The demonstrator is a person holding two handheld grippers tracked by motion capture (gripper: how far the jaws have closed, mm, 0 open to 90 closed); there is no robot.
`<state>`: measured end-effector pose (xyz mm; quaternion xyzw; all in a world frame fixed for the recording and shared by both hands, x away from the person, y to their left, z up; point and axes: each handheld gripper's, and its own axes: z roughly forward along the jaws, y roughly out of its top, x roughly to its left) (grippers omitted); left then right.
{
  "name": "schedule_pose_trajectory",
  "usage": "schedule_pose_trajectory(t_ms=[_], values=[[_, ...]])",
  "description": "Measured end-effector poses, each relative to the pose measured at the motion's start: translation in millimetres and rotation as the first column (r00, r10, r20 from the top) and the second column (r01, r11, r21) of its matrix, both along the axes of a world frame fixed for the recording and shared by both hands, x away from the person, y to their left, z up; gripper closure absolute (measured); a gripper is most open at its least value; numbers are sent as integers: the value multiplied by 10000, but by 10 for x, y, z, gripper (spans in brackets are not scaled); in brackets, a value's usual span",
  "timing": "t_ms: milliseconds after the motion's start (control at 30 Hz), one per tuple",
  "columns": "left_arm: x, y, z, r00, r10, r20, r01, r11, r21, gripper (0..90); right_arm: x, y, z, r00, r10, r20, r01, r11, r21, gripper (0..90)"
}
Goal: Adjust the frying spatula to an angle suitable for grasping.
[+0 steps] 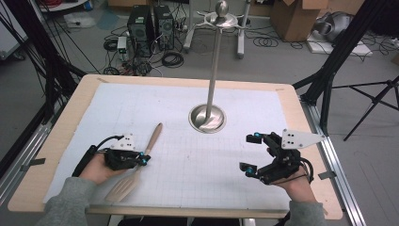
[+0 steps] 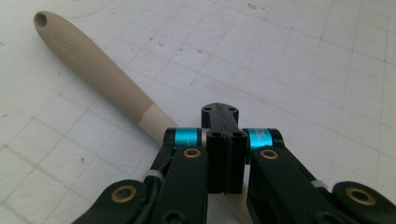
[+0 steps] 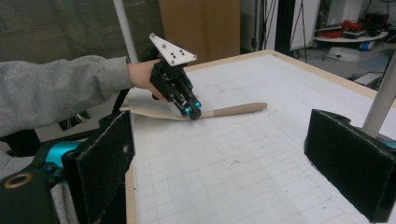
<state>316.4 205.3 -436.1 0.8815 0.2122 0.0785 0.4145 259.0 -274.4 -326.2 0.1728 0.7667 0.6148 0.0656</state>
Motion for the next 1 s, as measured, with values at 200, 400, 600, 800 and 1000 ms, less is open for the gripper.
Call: schedule_pose_trajectory(t_ms=[200,400,600,800,1000], values=[[32,24,9,9990,415,-139,-419,9986,-320,895,-3,9,-5,10000,8,-68,-8,10000,-62,75],[125,124,110,9903,1344,343,-1300,9857,-1067,895,-29,-13,-11,10000,-72,-64,71,9999,-96,75],[257,151,6,9803,1971,104,-1962,9787,-597,896,-80,-37,-26,9997,-182,-139,179,9996,-212,75],[348,107,-63,9755,2186,-256,-2191,9756,-165,896,-143,-104,-35,9990,-397,-213,391,9989,-249,75],[360,-18,-5,9829,1829,236,-1834,9828,209,896,-195,-153,-14,9978,-656,79,656,9978,-38,75]])
